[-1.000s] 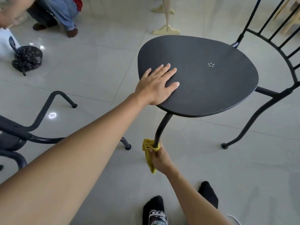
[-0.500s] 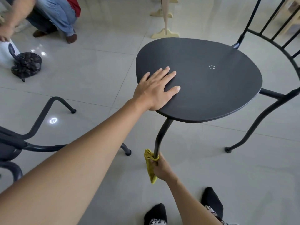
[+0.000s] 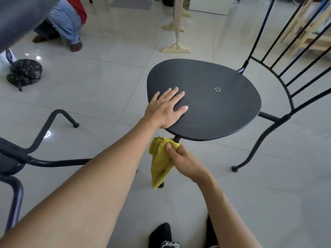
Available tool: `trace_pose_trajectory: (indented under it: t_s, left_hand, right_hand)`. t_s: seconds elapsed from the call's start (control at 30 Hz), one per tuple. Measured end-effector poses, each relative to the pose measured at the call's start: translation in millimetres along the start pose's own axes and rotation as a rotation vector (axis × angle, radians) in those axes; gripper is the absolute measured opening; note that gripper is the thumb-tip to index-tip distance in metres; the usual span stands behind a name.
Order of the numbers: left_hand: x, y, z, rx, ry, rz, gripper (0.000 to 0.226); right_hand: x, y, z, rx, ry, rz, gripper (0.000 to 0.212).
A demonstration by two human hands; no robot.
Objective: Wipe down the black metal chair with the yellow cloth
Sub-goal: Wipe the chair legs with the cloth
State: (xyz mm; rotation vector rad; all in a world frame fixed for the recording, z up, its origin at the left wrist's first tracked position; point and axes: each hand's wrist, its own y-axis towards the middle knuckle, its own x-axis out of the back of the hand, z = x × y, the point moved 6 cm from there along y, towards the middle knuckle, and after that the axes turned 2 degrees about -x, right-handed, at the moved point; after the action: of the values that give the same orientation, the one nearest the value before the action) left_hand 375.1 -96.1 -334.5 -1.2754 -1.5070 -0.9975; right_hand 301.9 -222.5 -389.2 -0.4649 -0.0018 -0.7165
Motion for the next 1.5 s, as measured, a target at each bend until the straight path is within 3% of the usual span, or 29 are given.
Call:
trace_pose_trajectory:
  t_s: [0.2, 0.33, 0.53, 0.67, 0.93, 1.3, 1.5]
  left_hand:
    - [0.0, 1.8, 0.6, -0.017, 0.02, 0.01, 0.06]
    - [-0.7, 1.9, 1.3, -0.019, 0.022, -0.003, 0.06]
    - [-0.9, 0.0, 0.3, -0.022, 0.022, -0.005, 0.06]
    - [0.5, 1.0, 0.5, -0.009, 0.007, 0.002, 0.06]
    - [0.3, 1.4, 1.6, -0.006, -0.011, 0.019, 0.061]
    - [-2.1, 5.4, 3.4, -0.02, -0.054, -0.016, 0.061]
    - [-3.3, 4.6, 3.3, -0.015, -0.077, -0.024, 0.06]
  right_hand:
    - [10.4, 12.9, -1.6, -0.055, 0.284, 0.068, 0.037]
    - [1.6, 12.7, -7.3, -0.048, 0.26, 0.065, 0.066]
    - [-1.2, 6.9, -3.2, 0.012, 0.182, 0.026, 0.042]
    - [-11.5, 8.1, -14.4, 0.073, 0.083, 0.024, 0.012]
    - [-41.0, 42.4, -90.5, 0.139, -0.176, 0.025, 0.022]
    - [-78.8, 127.0, -296.3, -0.14, -0.218, 0.037, 0.028]
    - [-72.0, 96.7, -249.3, -0.288, -0.306, -0.152, 0.031]
